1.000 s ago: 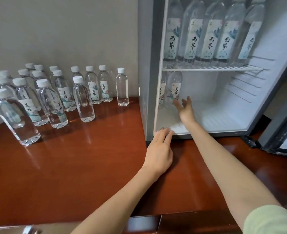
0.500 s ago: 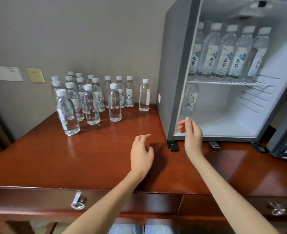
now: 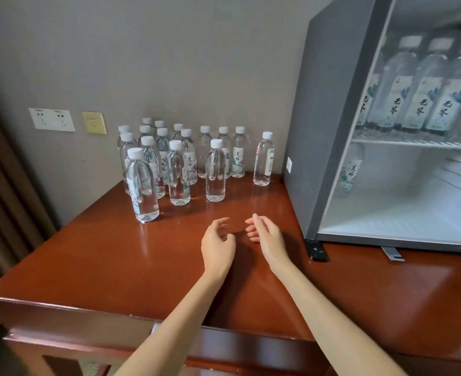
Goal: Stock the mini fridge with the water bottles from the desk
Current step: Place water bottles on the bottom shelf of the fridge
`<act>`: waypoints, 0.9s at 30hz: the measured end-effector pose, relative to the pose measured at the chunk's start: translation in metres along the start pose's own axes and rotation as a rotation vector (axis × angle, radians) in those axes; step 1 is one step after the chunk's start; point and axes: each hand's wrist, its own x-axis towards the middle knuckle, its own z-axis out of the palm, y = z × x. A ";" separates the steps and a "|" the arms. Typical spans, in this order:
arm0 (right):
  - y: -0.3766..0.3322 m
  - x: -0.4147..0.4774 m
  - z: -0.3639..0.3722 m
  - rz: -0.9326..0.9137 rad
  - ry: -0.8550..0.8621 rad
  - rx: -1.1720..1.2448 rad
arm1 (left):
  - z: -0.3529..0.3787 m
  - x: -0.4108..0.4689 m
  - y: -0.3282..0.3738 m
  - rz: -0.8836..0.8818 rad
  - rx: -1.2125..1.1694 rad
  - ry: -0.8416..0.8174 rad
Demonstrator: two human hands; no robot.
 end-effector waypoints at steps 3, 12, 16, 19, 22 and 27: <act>0.007 0.023 -0.004 -0.006 0.042 -0.021 | 0.010 0.018 -0.001 -0.004 -0.010 -0.004; 0.023 0.105 0.003 0.015 0.267 0.052 | 0.044 0.085 -0.008 -0.018 -0.123 -0.001; 0.031 0.139 0.011 0.016 0.311 -0.006 | 0.062 0.112 -0.013 0.001 -0.125 -0.033; 0.037 0.171 0.016 0.017 0.368 -0.110 | 0.074 0.130 -0.019 0.006 -0.127 -0.079; 0.040 0.202 0.022 0.009 0.449 -0.196 | 0.083 0.149 -0.023 0.034 -0.096 -0.122; 0.049 0.243 0.025 0.002 0.533 -0.339 | 0.096 0.174 -0.027 0.032 -0.096 -0.186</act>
